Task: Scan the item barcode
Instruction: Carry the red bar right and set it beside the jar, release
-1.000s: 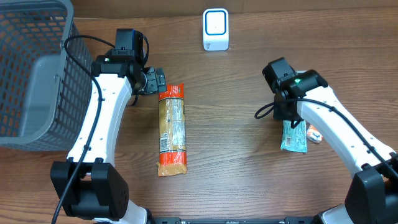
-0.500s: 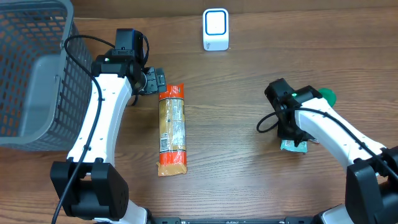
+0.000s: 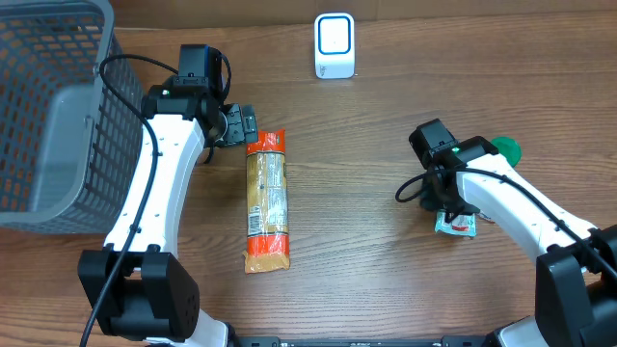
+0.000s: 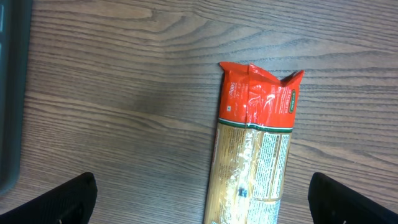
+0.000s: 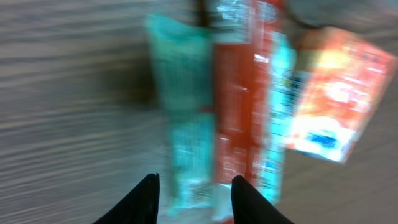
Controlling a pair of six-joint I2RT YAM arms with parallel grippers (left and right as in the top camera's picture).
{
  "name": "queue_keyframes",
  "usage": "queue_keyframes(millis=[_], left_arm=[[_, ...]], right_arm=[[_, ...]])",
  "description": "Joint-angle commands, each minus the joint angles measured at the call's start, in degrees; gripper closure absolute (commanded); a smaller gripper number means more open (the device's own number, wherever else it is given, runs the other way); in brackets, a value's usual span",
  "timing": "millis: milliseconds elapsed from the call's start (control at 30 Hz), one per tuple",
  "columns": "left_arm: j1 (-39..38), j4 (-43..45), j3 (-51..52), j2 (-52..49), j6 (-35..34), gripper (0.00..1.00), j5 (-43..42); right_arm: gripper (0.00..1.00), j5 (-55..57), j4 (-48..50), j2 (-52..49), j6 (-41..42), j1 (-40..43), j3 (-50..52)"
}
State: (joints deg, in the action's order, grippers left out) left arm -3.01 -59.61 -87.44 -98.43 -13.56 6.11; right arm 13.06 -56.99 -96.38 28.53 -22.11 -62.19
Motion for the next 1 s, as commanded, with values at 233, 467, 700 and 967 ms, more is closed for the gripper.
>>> queue_keyframes(millis=[233,467,700,967], left_arm=[[-0.02,0.0,-0.87,0.7,0.26,0.0,0.42],[-0.02,0.02,-0.87,0.7,0.26,0.0,0.42],[-0.02,0.02,-0.87,0.7,0.26,0.0,0.42],[-0.02,0.02,-0.87,0.7,0.26,0.0,0.42]], right_arm=[[0.66,-7.19,4.55,0.74,0.42,0.33,0.48],[0.67,-7.15,7.98,-0.22,0.39,0.33,4.15],[0.66,-4.76,9.73,-0.79,-0.07,0.46,6.6],[0.67,-3.13,8.22,-0.7,-1.95,0.44,6.32]])
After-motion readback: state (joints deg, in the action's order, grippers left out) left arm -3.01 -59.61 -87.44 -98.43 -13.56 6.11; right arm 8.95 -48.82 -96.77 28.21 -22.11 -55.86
